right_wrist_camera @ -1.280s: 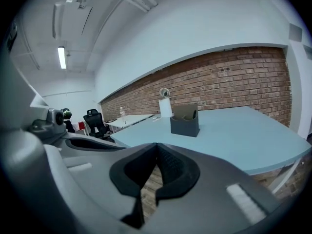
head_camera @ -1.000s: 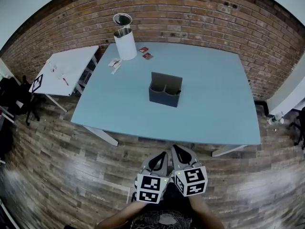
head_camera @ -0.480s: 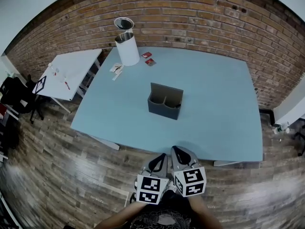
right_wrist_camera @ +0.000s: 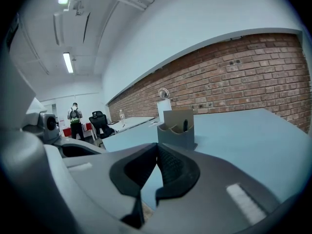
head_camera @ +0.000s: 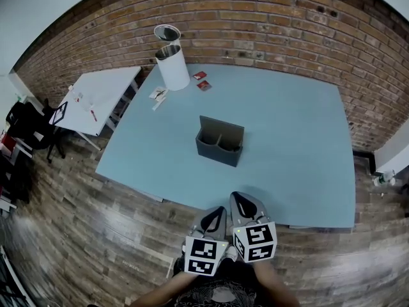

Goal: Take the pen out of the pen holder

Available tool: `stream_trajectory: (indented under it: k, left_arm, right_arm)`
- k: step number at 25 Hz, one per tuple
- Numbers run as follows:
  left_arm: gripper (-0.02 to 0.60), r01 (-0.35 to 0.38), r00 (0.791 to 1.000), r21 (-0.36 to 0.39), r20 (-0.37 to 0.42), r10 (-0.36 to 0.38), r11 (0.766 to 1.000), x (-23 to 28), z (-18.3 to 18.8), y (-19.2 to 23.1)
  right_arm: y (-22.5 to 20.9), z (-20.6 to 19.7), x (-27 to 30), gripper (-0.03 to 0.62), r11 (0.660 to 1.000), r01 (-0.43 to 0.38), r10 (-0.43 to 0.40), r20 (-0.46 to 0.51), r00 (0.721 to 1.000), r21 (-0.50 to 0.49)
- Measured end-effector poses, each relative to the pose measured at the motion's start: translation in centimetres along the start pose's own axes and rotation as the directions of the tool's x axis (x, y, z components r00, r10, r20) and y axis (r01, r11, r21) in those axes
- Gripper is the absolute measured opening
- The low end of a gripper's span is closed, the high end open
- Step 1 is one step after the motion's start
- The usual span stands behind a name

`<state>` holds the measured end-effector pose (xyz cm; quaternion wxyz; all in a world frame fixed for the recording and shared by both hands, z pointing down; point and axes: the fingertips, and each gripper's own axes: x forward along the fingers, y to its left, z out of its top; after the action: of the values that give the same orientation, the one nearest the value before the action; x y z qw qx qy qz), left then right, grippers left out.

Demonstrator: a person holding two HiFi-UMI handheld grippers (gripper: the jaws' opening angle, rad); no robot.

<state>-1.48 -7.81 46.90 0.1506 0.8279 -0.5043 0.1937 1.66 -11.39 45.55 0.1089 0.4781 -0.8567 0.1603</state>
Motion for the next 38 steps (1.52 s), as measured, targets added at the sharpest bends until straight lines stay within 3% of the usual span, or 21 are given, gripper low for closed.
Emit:
stream_trajectory:
  k: [6,22,38]
  left_arm:
    - [-0.002,-0.020,1.000,-0.015,-0.002,0.020,1.000,0.9,-0.2,0.5]
    - [0.000,0.027,1.000,-0.006,0.012,-0.027,1.000,5.7,1.4,2.0]
    - [0.000,0.059,0.998,0.001,0.010,-0.059,0.998,10.0,3.3,5.4]
  right_arm:
    - [-0.8,-0.3,0.6,0.006,1.000,-0.005,0.005,0.000,1.000,0.002]
    - [-4.3,0.7,4.4,0.015,0.998,0.053,-0.054,-0.004,0.999,-0.040]
    - [-7.0,3.3,9.3,0.071,0.989,0.116,-0.115,0.016,0.993,-0.090]
